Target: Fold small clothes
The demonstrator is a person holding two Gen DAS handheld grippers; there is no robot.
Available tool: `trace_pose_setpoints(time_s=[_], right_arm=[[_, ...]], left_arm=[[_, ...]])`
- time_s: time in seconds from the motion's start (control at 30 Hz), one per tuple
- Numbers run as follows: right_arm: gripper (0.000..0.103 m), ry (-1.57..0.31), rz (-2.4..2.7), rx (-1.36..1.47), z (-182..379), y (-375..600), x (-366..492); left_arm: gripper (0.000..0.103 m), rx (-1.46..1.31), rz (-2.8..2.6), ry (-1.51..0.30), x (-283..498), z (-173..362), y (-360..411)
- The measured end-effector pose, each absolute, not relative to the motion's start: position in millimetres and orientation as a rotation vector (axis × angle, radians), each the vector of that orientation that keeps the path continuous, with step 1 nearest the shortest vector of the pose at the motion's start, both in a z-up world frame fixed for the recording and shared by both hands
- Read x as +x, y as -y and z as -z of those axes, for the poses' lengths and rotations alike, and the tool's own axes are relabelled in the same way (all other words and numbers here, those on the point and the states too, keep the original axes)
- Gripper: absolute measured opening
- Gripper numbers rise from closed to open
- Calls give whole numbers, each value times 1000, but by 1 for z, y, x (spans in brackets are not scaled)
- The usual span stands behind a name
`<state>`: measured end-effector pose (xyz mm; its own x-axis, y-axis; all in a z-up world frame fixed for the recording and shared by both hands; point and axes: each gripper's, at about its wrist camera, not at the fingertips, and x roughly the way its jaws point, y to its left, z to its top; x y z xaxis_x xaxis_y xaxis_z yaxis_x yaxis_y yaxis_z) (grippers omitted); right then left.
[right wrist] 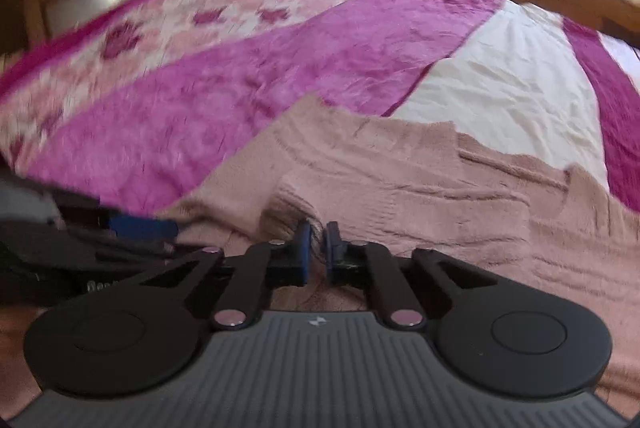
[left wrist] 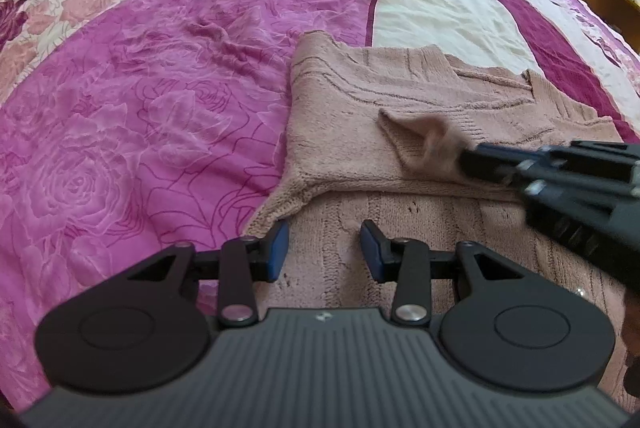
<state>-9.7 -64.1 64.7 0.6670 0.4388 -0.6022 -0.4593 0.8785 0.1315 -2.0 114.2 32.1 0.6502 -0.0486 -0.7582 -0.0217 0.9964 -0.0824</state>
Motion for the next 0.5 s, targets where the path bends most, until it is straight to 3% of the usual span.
trace_pose_setpoints(time_s=[0.33,0.5], right_arm=[[3,-552,-279,154,-105,168,-27],[6,-608,-374,99,-101,154,-28]], left_arm=[[42,-89,8,-864,-1,-32,-113],[42,-76,-1,-865,0,-33,-111]])
